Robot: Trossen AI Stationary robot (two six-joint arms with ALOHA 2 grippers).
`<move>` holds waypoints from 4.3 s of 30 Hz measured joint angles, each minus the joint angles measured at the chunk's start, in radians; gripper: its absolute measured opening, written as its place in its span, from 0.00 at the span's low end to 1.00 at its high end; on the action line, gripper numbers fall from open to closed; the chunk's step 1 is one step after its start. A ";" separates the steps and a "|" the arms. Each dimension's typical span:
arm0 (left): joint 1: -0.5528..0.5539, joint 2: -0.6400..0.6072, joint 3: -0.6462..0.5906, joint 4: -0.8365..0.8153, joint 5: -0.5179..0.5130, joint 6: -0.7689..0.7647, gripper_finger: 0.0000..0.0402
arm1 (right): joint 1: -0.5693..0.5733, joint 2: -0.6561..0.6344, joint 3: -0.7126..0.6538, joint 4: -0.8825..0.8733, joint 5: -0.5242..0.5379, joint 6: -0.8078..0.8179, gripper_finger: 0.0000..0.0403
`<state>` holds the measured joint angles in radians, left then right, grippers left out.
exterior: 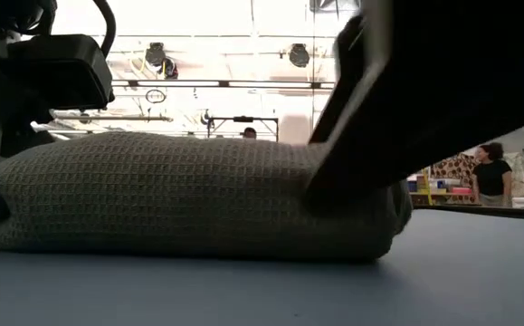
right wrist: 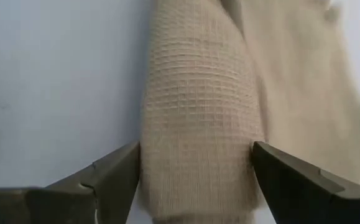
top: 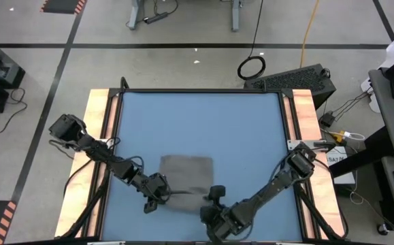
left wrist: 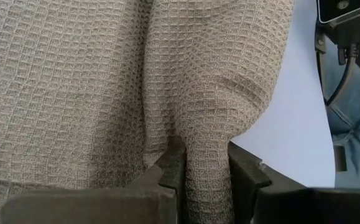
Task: Roll towel
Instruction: Roll the gray towel
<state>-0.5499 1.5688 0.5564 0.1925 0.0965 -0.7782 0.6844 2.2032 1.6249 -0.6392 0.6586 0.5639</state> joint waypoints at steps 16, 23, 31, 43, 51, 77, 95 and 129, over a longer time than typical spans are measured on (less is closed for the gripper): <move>-0.003 0.001 0.000 0.020 -0.044 0.041 0.21 | -0.137 0.047 0.006 0.001 -0.460 0.201 0.57; -0.016 -0.008 0.000 0.034 -0.073 0.131 0.36 | -0.189 0.023 0.004 0.016 -0.661 0.178 0.37; -0.008 -0.180 0.000 -0.058 -0.061 0.141 0.58 | -0.259 0.017 -0.001 0.088 -0.936 0.052 0.04; -0.294 -0.251 0.001 0.010 -0.459 0.364 0.60 | -0.326 0.019 -0.002 0.090 -1.055 0.060 0.05; -0.387 -0.104 0.002 0.170 -0.571 0.448 0.64 | -0.365 0.018 -0.002 0.087 -1.193 0.011 0.05; -0.356 0.145 0.002 0.164 -0.678 0.349 0.81 | -0.403 0.014 -0.001 0.091 -1.151 0.034 0.12; -0.296 0.140 0.003 0.176 -0.541 -0.003 0.07 | -0.197 -0.201 0.001 -0.053 -0.598 0.047 0.42; -0.218 0.115 -0.001 0.213 -0.368 -0.011 0.14 | -0.131 0.056 0.006 0.031 -0.385 0.109 0.74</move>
<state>-0.7681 1.6839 0.5559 0.4055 -0.2712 -0.7892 0.5533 2.2594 1.6310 -0.6085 0.2739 0.6728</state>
